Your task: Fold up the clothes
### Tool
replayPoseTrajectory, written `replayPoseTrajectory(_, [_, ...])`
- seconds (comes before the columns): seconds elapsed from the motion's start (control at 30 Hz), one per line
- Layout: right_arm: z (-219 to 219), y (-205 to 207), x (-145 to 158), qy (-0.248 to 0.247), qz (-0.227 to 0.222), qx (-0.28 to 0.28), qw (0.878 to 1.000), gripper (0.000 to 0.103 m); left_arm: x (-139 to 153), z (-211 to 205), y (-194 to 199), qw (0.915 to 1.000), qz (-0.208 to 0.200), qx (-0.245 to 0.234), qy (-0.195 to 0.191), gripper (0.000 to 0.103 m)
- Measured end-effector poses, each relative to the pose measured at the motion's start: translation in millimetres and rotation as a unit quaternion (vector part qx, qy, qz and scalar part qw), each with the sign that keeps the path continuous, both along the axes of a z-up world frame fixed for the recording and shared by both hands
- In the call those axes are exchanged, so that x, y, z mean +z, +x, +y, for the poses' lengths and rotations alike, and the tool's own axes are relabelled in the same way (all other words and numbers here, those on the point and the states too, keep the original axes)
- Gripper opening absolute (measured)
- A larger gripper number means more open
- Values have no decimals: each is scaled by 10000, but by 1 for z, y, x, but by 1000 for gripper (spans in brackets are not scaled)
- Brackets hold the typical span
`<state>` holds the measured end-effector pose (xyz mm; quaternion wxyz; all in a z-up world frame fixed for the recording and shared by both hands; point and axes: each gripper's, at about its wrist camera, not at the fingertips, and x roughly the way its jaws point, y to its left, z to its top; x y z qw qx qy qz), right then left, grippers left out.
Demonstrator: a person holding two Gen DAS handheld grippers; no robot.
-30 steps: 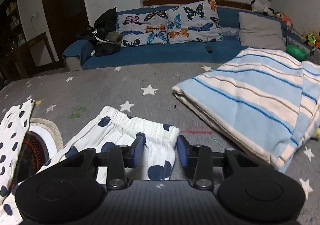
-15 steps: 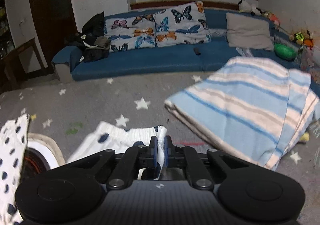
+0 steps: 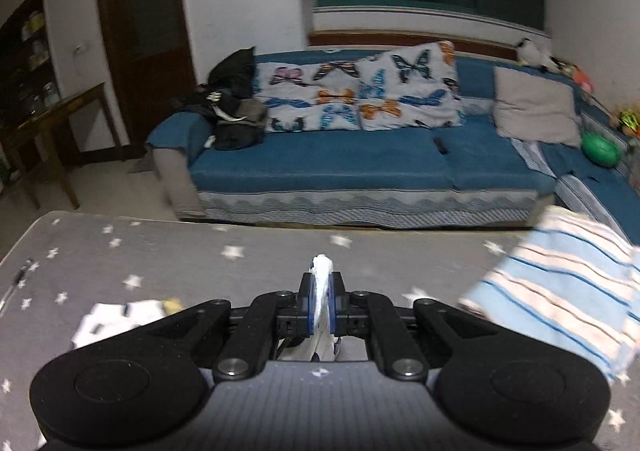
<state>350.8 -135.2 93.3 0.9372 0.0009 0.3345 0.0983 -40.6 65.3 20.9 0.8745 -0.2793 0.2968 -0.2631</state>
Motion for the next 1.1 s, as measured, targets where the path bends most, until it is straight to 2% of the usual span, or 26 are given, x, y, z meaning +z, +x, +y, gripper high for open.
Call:
replayPoseTrajectory(0.23, [96,9,-1,-213,-51,428,9988,6,-12,43,-21,9979,205,509,-329,10])
replayPoseTrajectory(0.4, [163,13,-20,-415,51,804,9959,6,-21,59,-34,9954,377,773,-421,10])
replayPoseTrajectory(0.57, [209,13,-44,-532,174,1044,9930,6,-26,67,-44,9935,494,892,-505,10])
replayPoseTrajectory(0.63, [219,10,-51,-477,224,1113,9924,7,-28,69,-48,9927,569,930,-518,10])
replayPoseTrajectory(0.73, [227,10,-59,-112,426,1329,9901,11,-32,71,-54,9913,688,989,-524,10])
replayPoseTrajectory(0.87, [217,7,-54,259,508,1537,9865,15,-34,72,-59,9905,778,1022,-499,11])
replayPoseTrajectory(1.0, [203,8,-48,-92,451,1599,9861,15,-36,69,-59,9911,769,978,-472,12])
replayPoseTrajectory(1.1, [195,8,-53,-389,585,1695,9830,16,-36,66,-60,9913,780,973,-416,14])
